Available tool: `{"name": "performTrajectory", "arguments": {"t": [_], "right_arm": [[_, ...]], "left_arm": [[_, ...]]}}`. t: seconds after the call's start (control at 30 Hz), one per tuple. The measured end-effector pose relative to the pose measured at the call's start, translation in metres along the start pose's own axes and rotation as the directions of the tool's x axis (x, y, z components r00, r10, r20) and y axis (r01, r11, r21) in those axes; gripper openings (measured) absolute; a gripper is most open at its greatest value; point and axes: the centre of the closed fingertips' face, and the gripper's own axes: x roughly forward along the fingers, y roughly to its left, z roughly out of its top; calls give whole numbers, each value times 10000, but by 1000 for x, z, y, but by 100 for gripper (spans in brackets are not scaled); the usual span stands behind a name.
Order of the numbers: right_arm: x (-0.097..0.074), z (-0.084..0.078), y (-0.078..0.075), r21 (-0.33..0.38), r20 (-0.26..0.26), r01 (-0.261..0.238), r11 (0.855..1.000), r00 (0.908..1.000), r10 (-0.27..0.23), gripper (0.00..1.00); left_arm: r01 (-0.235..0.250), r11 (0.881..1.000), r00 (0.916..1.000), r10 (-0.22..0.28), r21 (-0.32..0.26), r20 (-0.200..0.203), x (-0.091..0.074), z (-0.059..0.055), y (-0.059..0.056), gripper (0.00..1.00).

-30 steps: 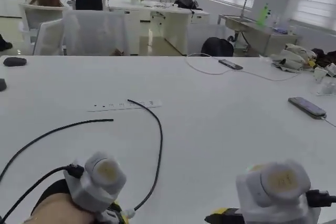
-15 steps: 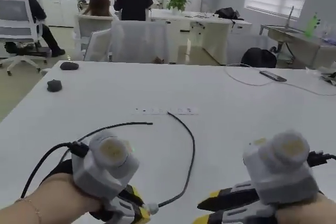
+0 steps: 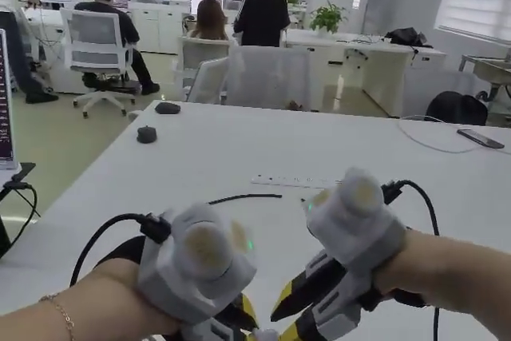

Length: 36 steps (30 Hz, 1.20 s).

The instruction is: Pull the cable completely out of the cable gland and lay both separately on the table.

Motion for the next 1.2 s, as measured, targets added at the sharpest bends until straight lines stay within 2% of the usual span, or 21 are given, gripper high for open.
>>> {"name": "performTrajectory", "arguments": {"t": [0.07, 0.13, 0.3, 0.33, 0.43, 0.5, 0.6, 0.67, 0.7, 0.77, 0.83, 0.9, 0.93, 0.97, 1.0, 1.03, 1.07, 1.1, 1.13, 1.17, 1.2], "right_arm": [[2, -3, 4, -65, -234, -276, 9996, 9993, 275, 28], [4, -3, 4, -74, -285, -333, 9994, 9990, 331, 27], [7, -9, 13, -139, -660, -736, 9972, 9952, 726, 12], [6, -12, 11, -423, -884, -575, 9974, 9946, 536, 12], [7, -12, 11, -550, -938, -328, 9979, 9952, 275, 12], [7, -13, 4, -1144, -1054, 324, 9929, 9934, -446, 12], [6, -15, 1, -1594, -1077, 1044, 9817, 9866, -1225, 11], [5, -15, -1, -2077, -1040, 1439, 9676, 9803, -1681, 11], [4, -14, -2, -2587, -1002, 1745, 9501, 9734, -2061, 11], [3, -14, -3, -2937, -930, 2172, 9309, 9627, -2540, 11], [1, -13, -4, -3623, -818, 2647, 8937, 9461, -3134, 11], [0, -13, -4, -4027, -751, 3022, 8640, 9298, -3602, 11], [0, -13, -4, -3995, -735, 3152, 8608, 9250, -3728, 11], [-1, -13, -7, -3895, -650, 3382, 8567, 9177, -3918, 12], [-2, -13, -8, -3655, -540, 3541, 8608, 9152, -3994, 12], [-2, -15, -9, -2929, -495, 3664, 8831, 9166, -3967, 13], [-3, -19, -8, -2572, -607, 3665, 8942, 9173, -3934, 15], [-5, -20, -12, -2493, -516, 3916, 8857, 9079, -4159, 20], [-6, -21, -14, -2538, -483, 4034, 8791, 9025, -4280, 23], [-9, -25, -18, -2369, -500, 4409, 8657, 8844, -4641, 24], [-10, -28, -20, -2129, -542, 4523, 8661, 8796, -4727, 23]], "left_arm": [[47, 10000, 10000, -47, -13, -2, 1, 0, -2, 16], [84, 10000, 10000, -84, 21, -25, 4, 0, -4, 16], [122, 9997, 9999, -119, 214, -121, 7, 0, -4, 16], [280, 9995, 9996, -278, 172, -100, 8, 1, -6, 16], [384, 9989, 9991, -379, 273, -195, 10, 1, -6, 16], [405, 9991, 9989, -402, 156, -236, 13, 0, -2, 16], [754, 9955, 9971, -757, -566, -31, 15, -1, 1, 16], [1020, 9896, 9948, -1008, -1016, 173, 16, 0, 2, 16], [1168, 9852, 9931, -1141, -1253, 285, 16, 0, 2, 16], [1533, 9702, 9878, -1449, -1877, 578, 16, 2, 3, 16], [1919, 9519, 9807, -1768, -2388, 831, 16, 2, 5, 16], [2251, 9320, 9735, -2034, -2841, 1043, 16, 3, 4, 16], [2286, 9277, 9726, -2049, -2953, 1095, 16, 3, 4, 16], [2182, 9305, 9747, -1930, -2944, 1123, 16, 4, 7, 16], [2104, 9327, 9761, -1840, -2929, 1153, 16, 5, 7, 16], [1977, 9379, 9782, -1699, -2852, 1192, 15, 6, 7, 16], [1744, 9468, 9822, -1479, -2703, 1158, 14, 6, 7, 16], [1277, 9648, 9885, -1047, -2299, 1094, 13, 5, 12, 16], [961, 9696, 9918, -741, -2250, 1041, 12, 4, 14, 16], [745, 9713, 9941, -545, -2261, 934, 12, 2, 14, 16], [518, 9789, 9960, -361, -1974, 823, 12, 0, 12, 16]]}}
